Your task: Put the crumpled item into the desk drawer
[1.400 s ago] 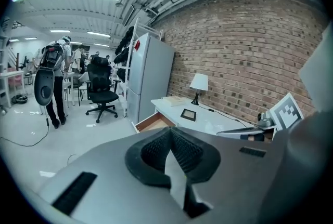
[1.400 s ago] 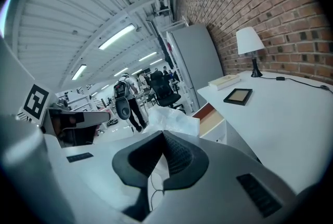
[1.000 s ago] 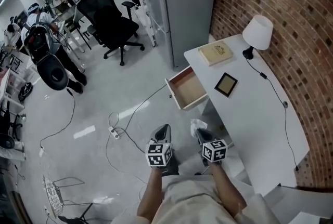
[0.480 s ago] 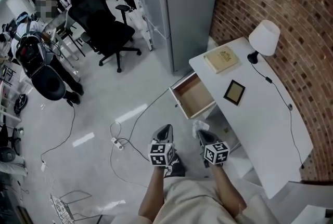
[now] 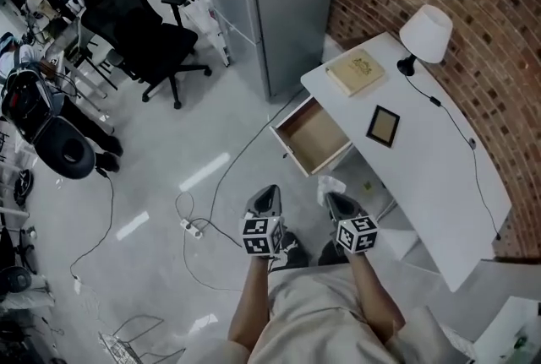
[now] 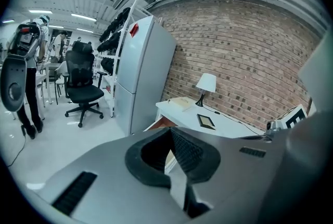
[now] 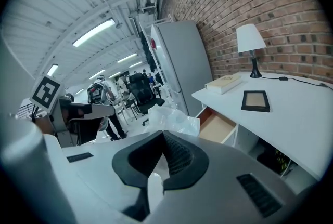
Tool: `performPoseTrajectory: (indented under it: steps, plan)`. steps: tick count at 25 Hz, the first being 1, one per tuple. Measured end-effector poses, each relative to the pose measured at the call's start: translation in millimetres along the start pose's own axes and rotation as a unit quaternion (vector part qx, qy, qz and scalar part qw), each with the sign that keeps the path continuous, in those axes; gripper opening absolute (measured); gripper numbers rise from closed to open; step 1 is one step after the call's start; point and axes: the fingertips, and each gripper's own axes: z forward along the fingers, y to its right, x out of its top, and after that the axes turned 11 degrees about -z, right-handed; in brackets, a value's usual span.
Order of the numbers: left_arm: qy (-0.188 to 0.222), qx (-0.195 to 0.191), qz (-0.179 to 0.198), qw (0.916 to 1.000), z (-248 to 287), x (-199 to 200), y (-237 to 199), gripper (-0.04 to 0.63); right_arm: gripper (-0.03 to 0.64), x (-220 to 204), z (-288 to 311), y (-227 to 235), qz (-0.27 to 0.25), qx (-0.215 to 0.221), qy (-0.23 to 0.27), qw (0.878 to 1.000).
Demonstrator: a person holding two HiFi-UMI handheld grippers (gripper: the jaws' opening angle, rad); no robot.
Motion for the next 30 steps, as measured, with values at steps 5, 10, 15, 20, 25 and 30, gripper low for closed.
performPoseTrajectory:
  steps: [5, 10, 15, 20, 25, 30]
  plan:
    - [-0.02, -0.013, 0.004, 0.9997, 3, -9, -9, 0.015, 0.026, -4, -2, 15, 0.014, -0.036, 0.003, 0.999]
    - [-0.029, -0.019, 0.008, 0.9994, 13, -9, -5, 0.015, 0.026, -6, -5, 31, 0.025, -0.052, 0.002, 0.998]
    - [-0.037, -0.024, 0.013, 0.9989, 28, -13, -2, 0.015, 0.026, -4, 4, 43, 0.021, -0.052, -0.001, 0.998]
    - [-0.036, -0.022, 0.02, 0.9989, 47, 6, -2, 0.015, 0.026, 13, 24, 52, 0.004, -0.044, -0.007, 0.999]
    - [-0.042, -0.019, 0.022, 0.9987, 76, 15, 2, 0.015, 0.026, 27, 46, 66, -0.019, -0.028, -0.02, 0.999]
    - [-0.052, -0.011, 0.023, 0.9983, 107, 21, 4, 0.015, 0.026, 38, 71, 88, -0.032, -0.015, -0.034, 0.999]
